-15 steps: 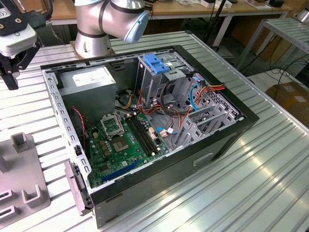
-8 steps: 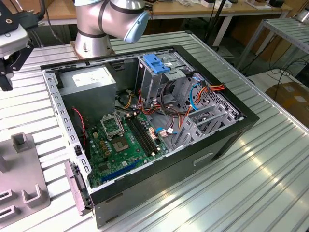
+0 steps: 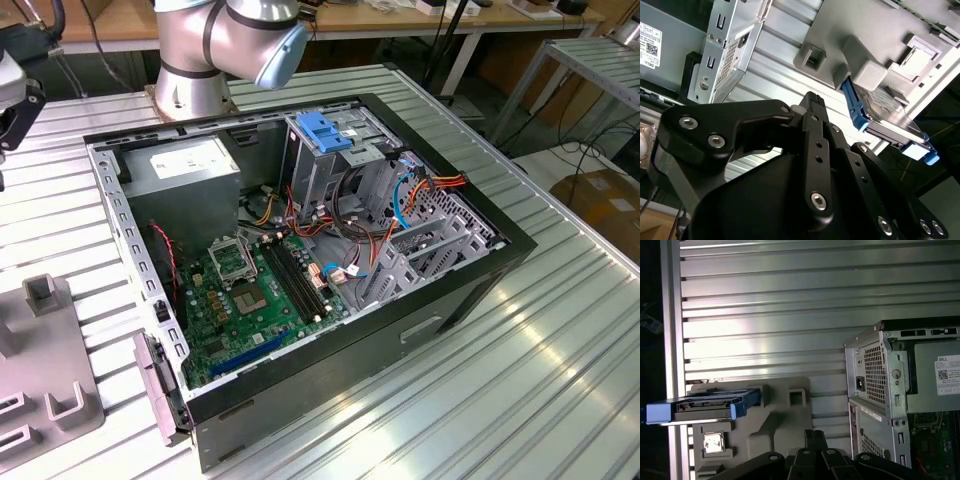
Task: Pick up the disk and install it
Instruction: 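Reach for the disk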
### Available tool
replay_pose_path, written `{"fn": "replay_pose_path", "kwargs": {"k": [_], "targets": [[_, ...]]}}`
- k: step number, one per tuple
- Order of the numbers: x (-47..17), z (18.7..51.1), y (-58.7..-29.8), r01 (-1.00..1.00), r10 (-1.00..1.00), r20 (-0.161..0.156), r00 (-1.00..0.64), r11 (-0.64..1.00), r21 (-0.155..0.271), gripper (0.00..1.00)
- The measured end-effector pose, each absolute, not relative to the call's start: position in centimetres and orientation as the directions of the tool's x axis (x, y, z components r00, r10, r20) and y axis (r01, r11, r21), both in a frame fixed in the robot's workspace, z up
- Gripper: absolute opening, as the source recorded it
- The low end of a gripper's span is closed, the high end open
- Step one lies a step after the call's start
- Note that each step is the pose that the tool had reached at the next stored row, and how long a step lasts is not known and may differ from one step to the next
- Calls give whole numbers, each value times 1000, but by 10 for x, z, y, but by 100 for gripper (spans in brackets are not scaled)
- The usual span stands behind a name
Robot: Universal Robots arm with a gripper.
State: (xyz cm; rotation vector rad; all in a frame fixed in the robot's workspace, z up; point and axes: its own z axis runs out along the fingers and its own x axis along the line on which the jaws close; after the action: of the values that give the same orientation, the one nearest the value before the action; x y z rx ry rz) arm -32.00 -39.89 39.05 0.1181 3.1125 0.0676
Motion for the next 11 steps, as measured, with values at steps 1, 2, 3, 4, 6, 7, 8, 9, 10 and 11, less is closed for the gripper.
{"fn": "replay_pose_path", "kwargs": {"k": [1,2,3,4,6,7,8,9,10,11], "targets": [[-322,390,-399,75,76,-24,-997,996,44,10],[-323,390,-399,75,76,-24,-997,996,44,10],[-325,390,-399,75,76,-24,-997,996,44,10],[-326,390,-399,75,76,-24,-997,996,44,10],[-329,390,-399,75,76,-24,-997,996,44,10],[-331,390,-399,75,76,-24,-997,996,44,10],[-332,390,-399,75,76,-24,-997,996,44,10],[-334,390,-399,75,76,-24,-997,996,44,10],[-336,390,-399,75,76,-24,-997,996,44,10],[-338,390,-399,75,76,-25,-997,996,44,10]]}}
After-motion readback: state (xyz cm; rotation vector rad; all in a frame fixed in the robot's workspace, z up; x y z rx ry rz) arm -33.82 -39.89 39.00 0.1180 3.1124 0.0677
